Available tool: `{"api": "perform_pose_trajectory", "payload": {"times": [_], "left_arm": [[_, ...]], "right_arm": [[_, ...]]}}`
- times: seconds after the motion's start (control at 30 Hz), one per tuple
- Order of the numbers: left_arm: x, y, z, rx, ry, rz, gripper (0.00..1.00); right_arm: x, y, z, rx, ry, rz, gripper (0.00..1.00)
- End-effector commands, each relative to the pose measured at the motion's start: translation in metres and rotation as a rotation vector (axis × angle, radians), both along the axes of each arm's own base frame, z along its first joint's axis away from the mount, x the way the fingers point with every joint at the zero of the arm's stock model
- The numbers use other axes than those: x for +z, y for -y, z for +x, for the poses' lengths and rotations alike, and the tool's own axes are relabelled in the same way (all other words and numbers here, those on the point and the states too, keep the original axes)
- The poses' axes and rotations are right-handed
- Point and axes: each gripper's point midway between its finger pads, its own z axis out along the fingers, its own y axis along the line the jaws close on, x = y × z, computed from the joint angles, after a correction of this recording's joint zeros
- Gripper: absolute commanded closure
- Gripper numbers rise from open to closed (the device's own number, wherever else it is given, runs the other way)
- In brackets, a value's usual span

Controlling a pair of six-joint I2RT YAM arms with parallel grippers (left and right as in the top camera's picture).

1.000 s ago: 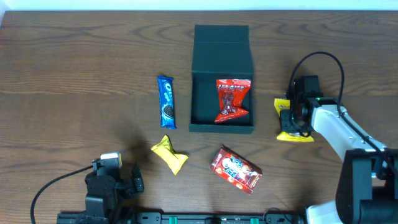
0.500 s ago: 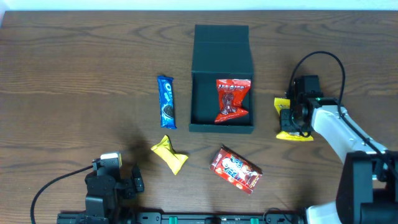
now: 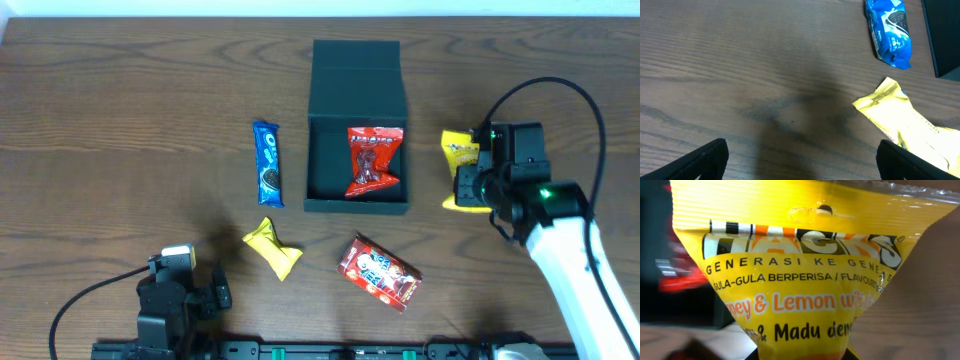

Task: Pack container
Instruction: 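Lift the yellow bag and lower it into the box beside the red bag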

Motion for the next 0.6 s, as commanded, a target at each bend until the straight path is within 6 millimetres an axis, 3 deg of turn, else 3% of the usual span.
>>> {"api": "perform_pose_trajectory", "payload": {"times": [0.0, 0.2, 0.33, 0.43, 0.57], "left_arm": [[-0.017, -0.002, -0.005, -0.006, -0.052, 0.02, 0.05], [-0.017, -0.002, -0.005, -0.006, -0.052, 0.02, 0.05], [-0.017, -0.002, -0.005, -0.006, -0.052, 0.02, 0.05], [-0.017, -0.002, -0.005, -0.006, -0.052, 0.02, 0.05], [-0.017, -0.002, -0.005, -0.006, -0.052, 0.02, 0.04]], "right_arm": [[0.032, -0.03, 0.001, 0.012, 0.058, 0.102, 0.99], [0.067, -0.081, 0.002, 0.059, 0.103, 0.208, 0.99], [0.077, -0.112, 0.003, 0.094, 0.104, 0.254, 0.98], [0.072, -0.135, 0.005, 0.129, 0.079, 0.263, 0.99], [0.051, -0.161, 0.012, 0.122, -0.001, 0.265, 0.99]]}}
